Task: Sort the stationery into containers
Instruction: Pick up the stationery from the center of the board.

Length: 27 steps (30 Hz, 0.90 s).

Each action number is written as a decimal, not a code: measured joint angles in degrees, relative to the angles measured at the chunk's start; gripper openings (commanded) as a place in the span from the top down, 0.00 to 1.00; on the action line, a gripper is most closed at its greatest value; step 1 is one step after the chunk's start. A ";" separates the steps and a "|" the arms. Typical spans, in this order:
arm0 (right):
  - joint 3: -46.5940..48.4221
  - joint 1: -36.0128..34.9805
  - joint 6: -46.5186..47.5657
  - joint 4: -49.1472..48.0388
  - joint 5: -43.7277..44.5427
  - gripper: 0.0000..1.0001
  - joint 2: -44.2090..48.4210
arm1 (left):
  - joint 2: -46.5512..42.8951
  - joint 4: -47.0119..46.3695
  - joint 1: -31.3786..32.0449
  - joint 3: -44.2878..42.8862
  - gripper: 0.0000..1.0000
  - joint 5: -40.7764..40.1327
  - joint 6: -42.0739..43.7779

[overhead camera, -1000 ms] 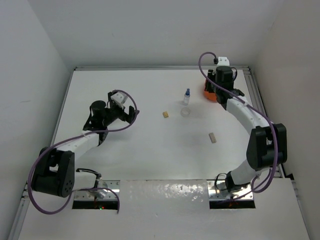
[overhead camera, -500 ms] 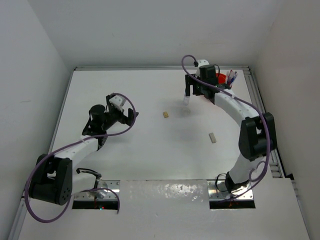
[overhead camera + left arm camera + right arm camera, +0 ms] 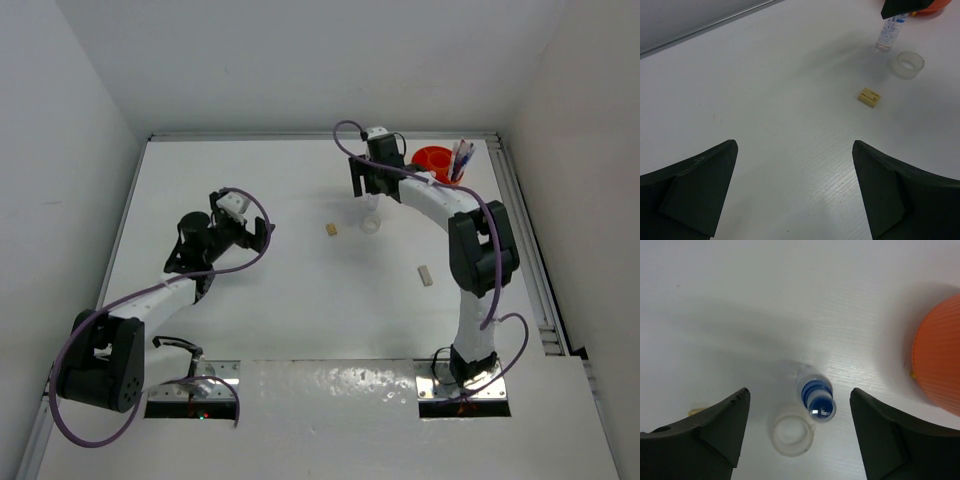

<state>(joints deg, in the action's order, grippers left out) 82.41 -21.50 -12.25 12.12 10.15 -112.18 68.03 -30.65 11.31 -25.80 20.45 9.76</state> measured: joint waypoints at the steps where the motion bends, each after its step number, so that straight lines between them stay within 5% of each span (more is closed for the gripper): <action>1: 1.20 0.02 -0.02 -0.04 0.83 0.25 -1.29 | 0.00 -0.04 0.00 0.00 0.03 -0.04 0.00; 8: 2.43 0.04 -1.46 -0.02 4.44 0.32 -4.68 | -0.07 -0.28 0.00 0.15 0.03 -0.90 0.00; 13: 2.43 0.02 -2.80 -0.48 4.83 0.46 -5.22 | -0.09 -0.35 0.00 0.48 0.03 -0.98 0.00; 27: 1.44 -0.37 -3.21 -1.33 6.19 0.52 -5.53 | -0.22 -0.39 0.00 0.55 0.03 -1.51 0.00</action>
<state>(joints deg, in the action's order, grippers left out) 83.85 -21.87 -15.46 10.79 16.34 -117.71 67.81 -31.05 11.31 -25.26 18.94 9.76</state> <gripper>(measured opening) 0.514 0.968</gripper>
